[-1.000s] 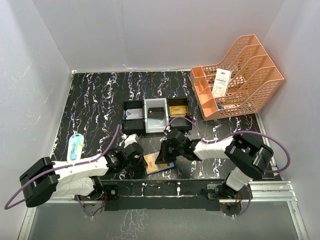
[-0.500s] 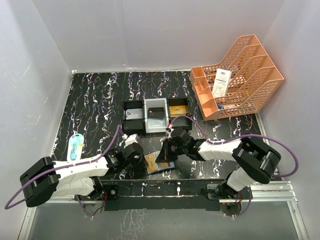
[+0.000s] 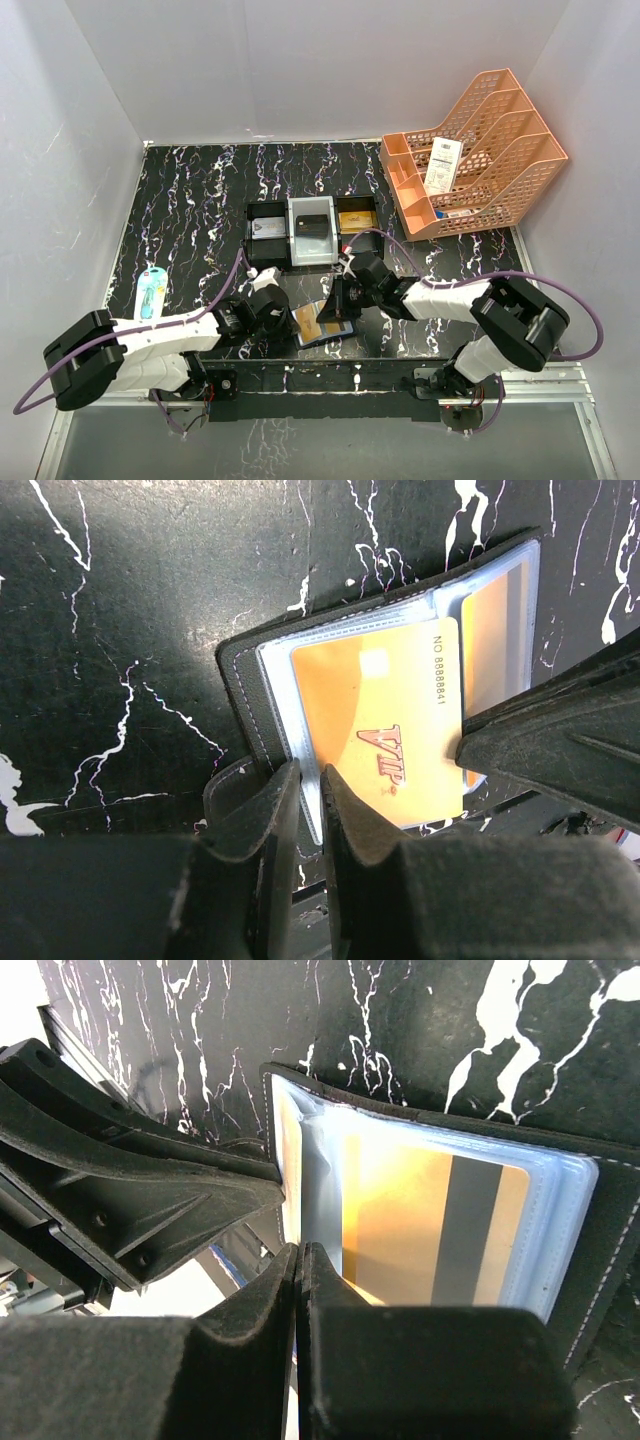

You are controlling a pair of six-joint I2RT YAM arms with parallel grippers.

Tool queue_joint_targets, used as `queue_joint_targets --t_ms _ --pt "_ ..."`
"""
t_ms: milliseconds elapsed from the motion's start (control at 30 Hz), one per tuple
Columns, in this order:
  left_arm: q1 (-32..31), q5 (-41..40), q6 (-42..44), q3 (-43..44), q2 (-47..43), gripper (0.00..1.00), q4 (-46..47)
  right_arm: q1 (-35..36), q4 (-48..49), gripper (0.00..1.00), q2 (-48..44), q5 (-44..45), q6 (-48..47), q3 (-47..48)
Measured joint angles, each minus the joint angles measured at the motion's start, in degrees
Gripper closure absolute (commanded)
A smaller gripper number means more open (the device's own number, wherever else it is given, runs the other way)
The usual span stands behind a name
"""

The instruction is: Take the credit cards out of the card holder

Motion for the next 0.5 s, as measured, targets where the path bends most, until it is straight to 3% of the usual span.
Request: queue_joint_targets --t_ms 500 --pt "0.0 0.2 0.0 0.5 1.0 0.87 0.3 -4.6 -0.2 1.0 -1.4 -4.8 -3.4 -1.9"
